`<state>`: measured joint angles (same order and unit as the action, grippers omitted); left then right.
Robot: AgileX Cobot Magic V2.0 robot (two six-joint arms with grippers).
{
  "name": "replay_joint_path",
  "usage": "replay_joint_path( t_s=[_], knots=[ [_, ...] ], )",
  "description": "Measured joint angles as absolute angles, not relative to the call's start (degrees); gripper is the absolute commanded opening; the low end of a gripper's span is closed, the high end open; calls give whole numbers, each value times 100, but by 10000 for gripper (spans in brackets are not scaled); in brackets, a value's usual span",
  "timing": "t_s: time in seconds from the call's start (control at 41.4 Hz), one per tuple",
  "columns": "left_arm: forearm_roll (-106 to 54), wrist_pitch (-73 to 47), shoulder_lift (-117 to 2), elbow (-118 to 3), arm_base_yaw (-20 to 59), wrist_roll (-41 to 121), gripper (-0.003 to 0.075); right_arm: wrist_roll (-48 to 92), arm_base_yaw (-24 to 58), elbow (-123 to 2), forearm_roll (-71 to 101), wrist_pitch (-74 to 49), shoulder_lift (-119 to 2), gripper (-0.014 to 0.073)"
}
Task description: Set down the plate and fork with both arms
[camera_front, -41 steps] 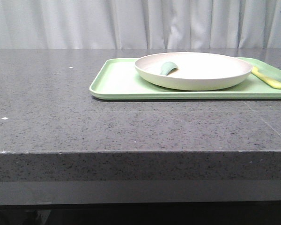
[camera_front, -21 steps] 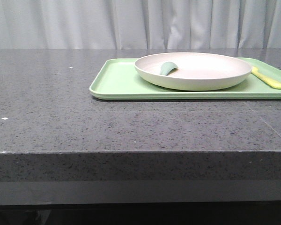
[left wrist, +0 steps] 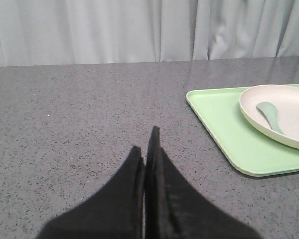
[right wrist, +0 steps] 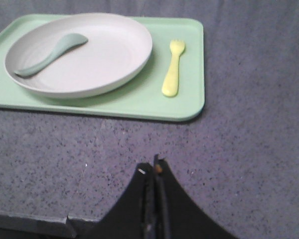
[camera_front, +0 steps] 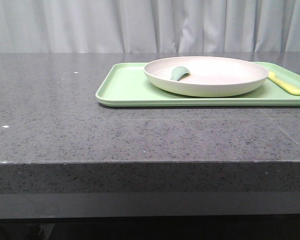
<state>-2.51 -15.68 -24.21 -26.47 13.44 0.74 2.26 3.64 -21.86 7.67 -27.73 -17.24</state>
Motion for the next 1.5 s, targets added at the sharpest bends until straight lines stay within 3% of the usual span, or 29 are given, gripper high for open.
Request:
replay_joint_path(
  t_s=[1.499],
  knots=[
    [-251, -1557, -2223, -2439, 1335, 74, -18, 248, 364, -2175, 767, -2620, -1384, -67]
  ],
)
